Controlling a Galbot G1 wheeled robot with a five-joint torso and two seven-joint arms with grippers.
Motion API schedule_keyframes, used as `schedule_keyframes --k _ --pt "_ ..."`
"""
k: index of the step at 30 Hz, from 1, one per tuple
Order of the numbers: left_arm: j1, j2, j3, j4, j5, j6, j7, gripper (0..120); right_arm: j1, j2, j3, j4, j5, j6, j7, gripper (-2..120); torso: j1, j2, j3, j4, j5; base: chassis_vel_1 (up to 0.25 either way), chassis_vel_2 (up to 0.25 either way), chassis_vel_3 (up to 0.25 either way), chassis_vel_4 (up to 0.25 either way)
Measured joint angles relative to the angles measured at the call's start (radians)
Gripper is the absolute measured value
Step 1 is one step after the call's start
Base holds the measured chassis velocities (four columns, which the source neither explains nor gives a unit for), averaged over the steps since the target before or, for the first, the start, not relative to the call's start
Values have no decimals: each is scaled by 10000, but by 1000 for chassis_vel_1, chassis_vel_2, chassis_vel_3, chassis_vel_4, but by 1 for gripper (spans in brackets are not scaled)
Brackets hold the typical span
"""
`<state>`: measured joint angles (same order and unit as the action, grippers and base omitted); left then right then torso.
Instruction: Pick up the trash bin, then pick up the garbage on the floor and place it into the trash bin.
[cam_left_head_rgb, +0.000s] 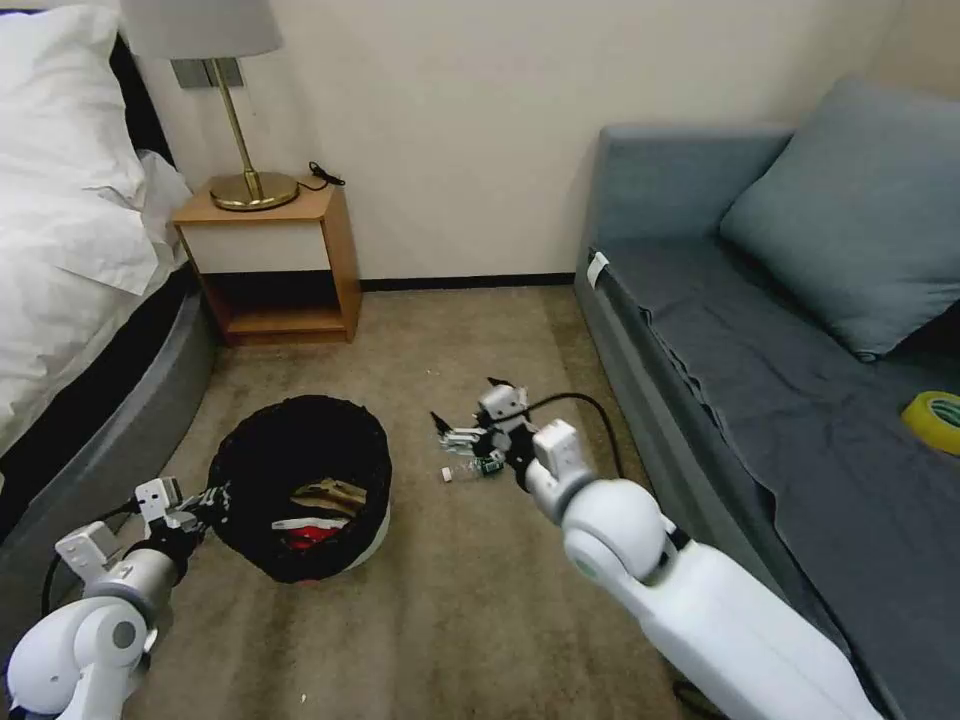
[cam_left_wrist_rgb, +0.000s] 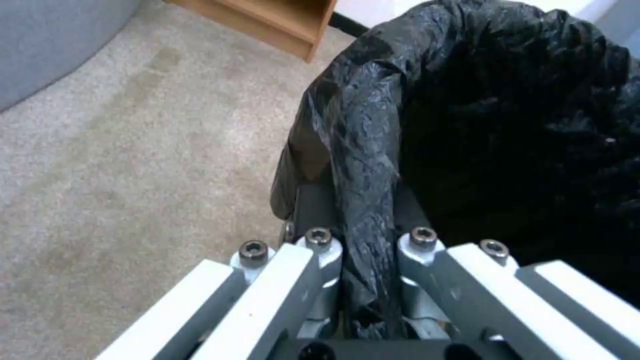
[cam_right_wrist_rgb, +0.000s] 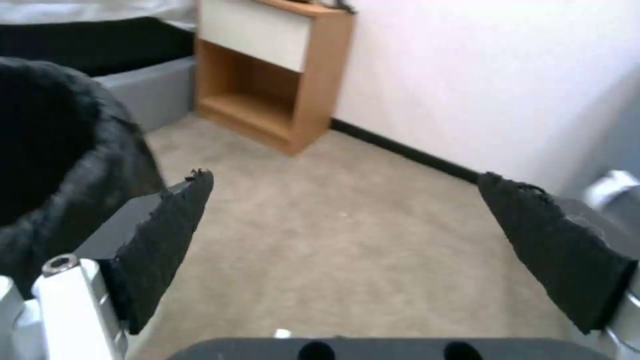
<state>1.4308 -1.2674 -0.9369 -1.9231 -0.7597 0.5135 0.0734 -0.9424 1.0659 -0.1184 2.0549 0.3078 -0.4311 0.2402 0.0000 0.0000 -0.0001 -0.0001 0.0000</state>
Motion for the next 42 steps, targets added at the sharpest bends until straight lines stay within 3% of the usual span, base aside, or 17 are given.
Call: schedule_keyframes --k 6,14,18,42 --pt "-16 -1 -2 0 32 0 -25 4 -855 347 574 290 -865 -10 104 100 0 0 0 2 -3 0 0 0 0" --pt "-17 -1 -53 -6 34 2 -86 4 -2729 1929 1588 491 -2534 292 -28 100 0 0 0 1 -1 0 0 0 0" --pt "10 10 -49 -30 47 7 -91 4 -3187 2152 1763 613 -2902 302 -186 100 0 0 0 1 -1 0 0 0 0" --pt "142 -77 -88 -328 73 23 -138 4 -3788 2024 2241 850 -3200 742 -1102 100 0 0 1 1 0 0 0 0 0"
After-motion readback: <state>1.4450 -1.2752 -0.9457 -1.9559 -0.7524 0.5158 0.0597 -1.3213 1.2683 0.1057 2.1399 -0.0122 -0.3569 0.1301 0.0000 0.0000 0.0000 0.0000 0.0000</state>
